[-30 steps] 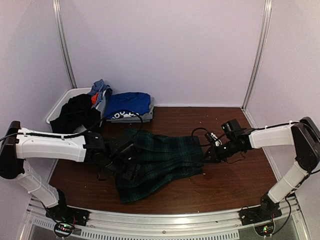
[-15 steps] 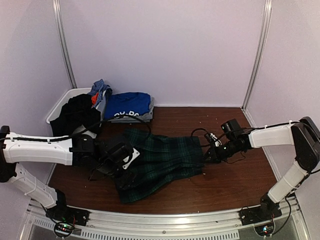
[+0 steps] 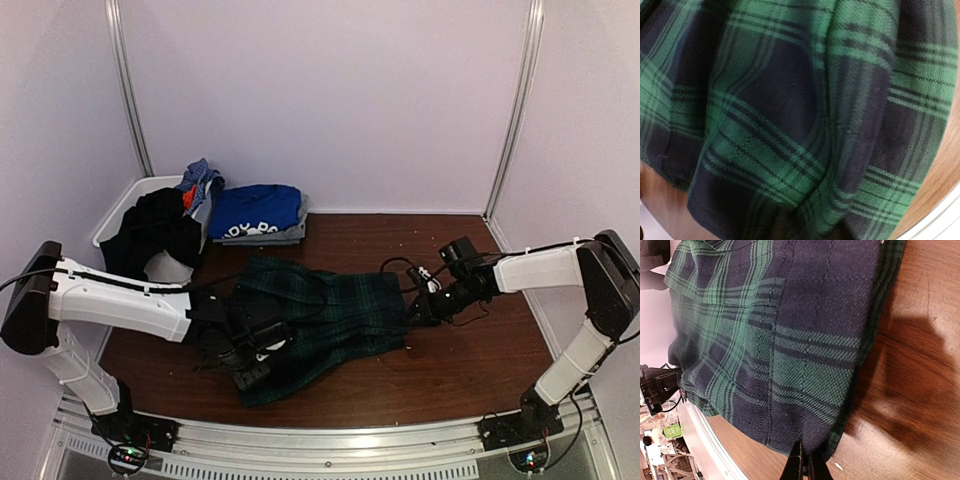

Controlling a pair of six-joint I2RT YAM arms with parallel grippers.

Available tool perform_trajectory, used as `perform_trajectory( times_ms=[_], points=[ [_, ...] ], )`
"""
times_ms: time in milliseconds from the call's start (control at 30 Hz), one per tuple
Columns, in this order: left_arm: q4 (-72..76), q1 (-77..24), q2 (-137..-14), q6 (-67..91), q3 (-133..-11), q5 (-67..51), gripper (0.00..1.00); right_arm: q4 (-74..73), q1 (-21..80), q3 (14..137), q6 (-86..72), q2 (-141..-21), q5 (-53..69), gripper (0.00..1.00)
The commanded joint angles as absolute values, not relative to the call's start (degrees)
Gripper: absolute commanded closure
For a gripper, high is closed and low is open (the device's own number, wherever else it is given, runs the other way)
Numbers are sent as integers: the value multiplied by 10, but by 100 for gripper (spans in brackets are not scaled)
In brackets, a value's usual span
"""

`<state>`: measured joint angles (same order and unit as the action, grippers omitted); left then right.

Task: Fold and stack the mixed laundry pile
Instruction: Adjust the rectangle-folded skirt at the center of the board.

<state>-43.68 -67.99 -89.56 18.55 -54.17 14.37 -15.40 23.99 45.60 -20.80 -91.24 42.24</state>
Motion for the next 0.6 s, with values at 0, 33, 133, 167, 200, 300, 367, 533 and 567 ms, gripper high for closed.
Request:
perform_trajectory(
  times_ms=[0, 33, 133, 167, 200, 300, 367, 533, 567],
  points=[
    [-471, -683, -861, 191, -587, 165, 89, -176, 242, 481, -196, -904, 434, 100],
    [-482, -683, -849, 196, -595, 160, 98, -183, 242, 485, -195, -896, 433, 100],
    [-503, -686, -814, 204, -610, 128, 100, -203, 243, 497, -195, -874, 440, 100],
    [-505, -687, -806, 206, -610, 112, 100, -208, 243, 497, -195, -872, 445, 100],
    [-505, -688, -803, 210, -608, 96, 100, -209, 244, 496, -196, -872, 451, 100],
    [-504, -700, -811, 216, -593, 70, 100, -209, 255, 488, -189, -893, 462, 100],
    [-505, -711, -826, 223, -582, 61, 100, -201, 264, 480, -185, -913, 463, 100],
    [-504, -734, -853, 253, -545, 48, 100, -178, 267, 451, -177, -953, 474, 100],
    [-508, -734, -852, 267, -534, 53, 100, -180, 267, 446, -173, -954, 471, 100]
  ],
)
